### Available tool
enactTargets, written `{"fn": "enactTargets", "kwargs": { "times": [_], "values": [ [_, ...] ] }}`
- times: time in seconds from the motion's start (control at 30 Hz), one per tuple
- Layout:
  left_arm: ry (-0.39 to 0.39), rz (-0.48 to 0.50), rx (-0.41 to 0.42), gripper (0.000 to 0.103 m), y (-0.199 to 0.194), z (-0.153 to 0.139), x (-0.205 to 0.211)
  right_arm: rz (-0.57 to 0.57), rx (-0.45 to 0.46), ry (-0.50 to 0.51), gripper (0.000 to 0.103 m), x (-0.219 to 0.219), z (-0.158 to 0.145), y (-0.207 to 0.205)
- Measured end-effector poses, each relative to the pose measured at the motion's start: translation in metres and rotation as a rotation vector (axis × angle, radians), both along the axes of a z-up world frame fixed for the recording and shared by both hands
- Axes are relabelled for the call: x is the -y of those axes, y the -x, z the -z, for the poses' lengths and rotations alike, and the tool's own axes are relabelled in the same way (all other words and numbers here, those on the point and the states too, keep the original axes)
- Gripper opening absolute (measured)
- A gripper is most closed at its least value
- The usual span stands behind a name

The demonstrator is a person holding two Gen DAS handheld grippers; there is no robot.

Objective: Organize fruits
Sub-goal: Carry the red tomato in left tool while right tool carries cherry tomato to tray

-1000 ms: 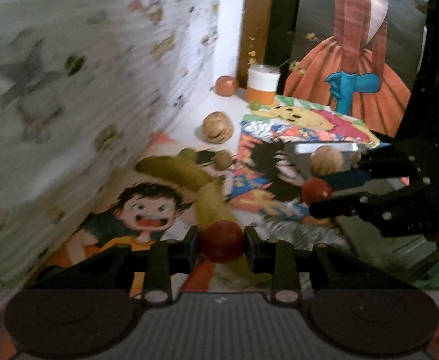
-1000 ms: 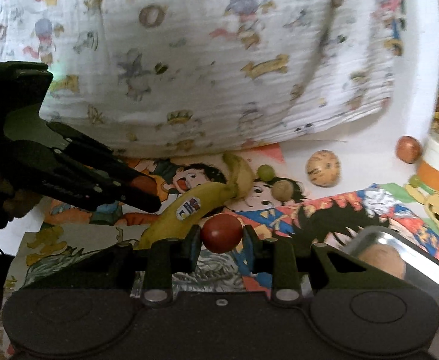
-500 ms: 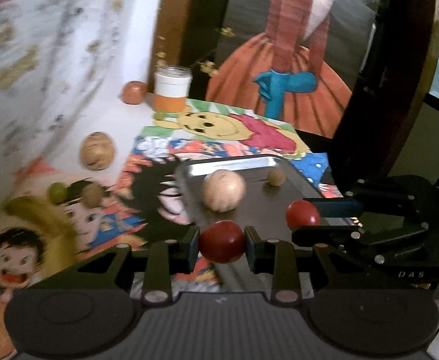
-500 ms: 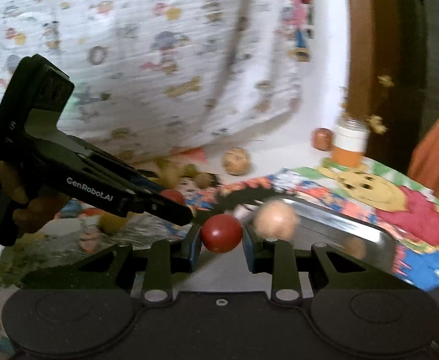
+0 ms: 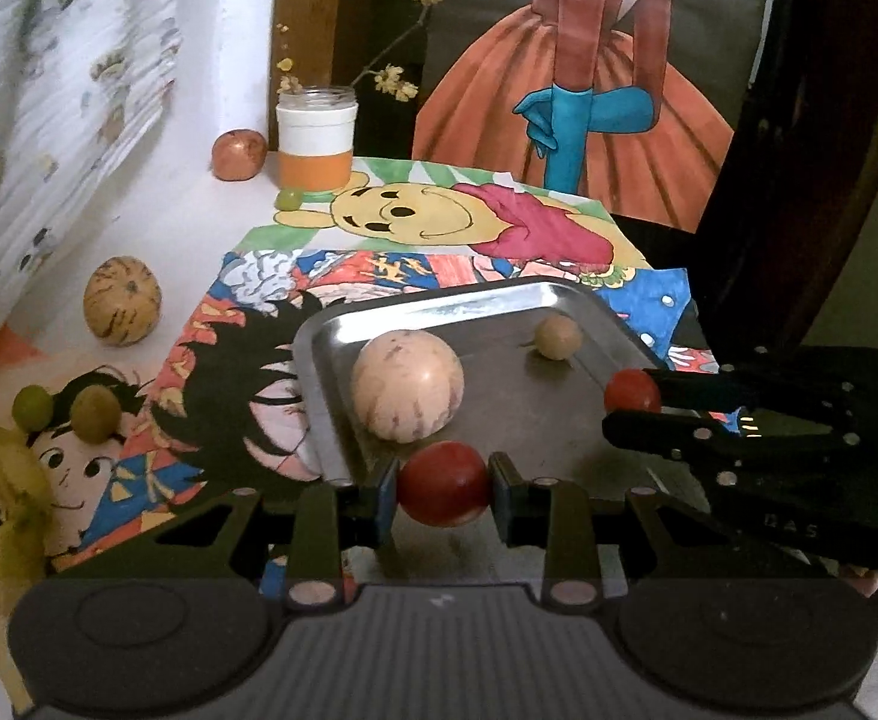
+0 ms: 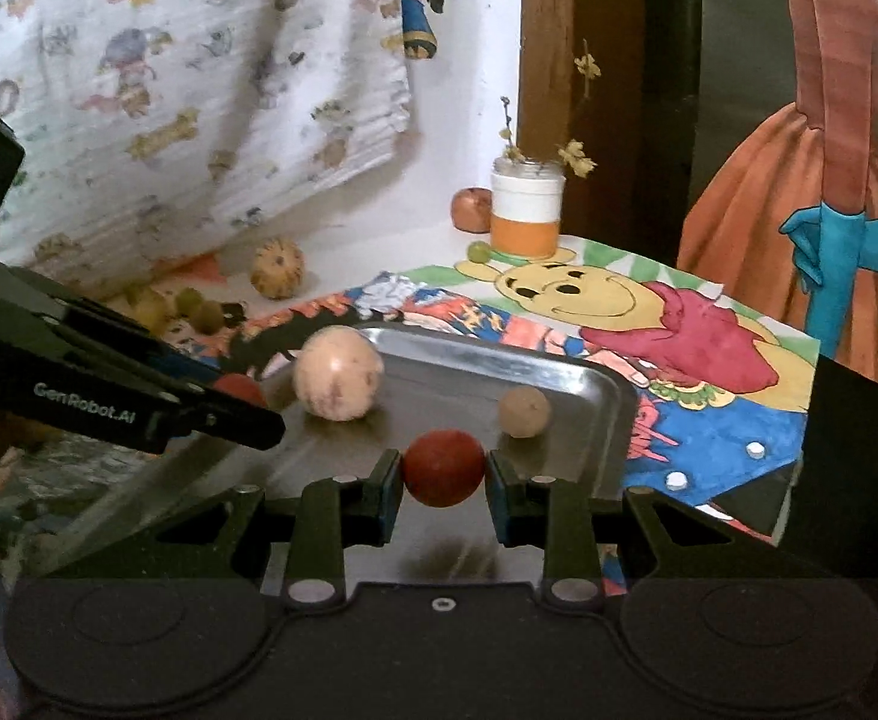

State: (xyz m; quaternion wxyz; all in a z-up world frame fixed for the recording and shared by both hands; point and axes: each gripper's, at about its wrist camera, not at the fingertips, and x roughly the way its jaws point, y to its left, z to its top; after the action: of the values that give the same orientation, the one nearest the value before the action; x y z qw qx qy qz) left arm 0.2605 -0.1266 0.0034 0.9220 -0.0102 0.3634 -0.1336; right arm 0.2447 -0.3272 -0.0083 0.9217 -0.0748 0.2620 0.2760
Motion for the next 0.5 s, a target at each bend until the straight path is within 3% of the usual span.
{"fn": "enactTargets", "kwargs": {
  "times": [0.5],
  "values": [
    [-0.013, -0.03, 0.011, 0.035, -0.005, 0.014, 0.008, 0.032, -0.02, 0.037, 0.032, -0.004, 0.007, -0.01]
  ]
}}
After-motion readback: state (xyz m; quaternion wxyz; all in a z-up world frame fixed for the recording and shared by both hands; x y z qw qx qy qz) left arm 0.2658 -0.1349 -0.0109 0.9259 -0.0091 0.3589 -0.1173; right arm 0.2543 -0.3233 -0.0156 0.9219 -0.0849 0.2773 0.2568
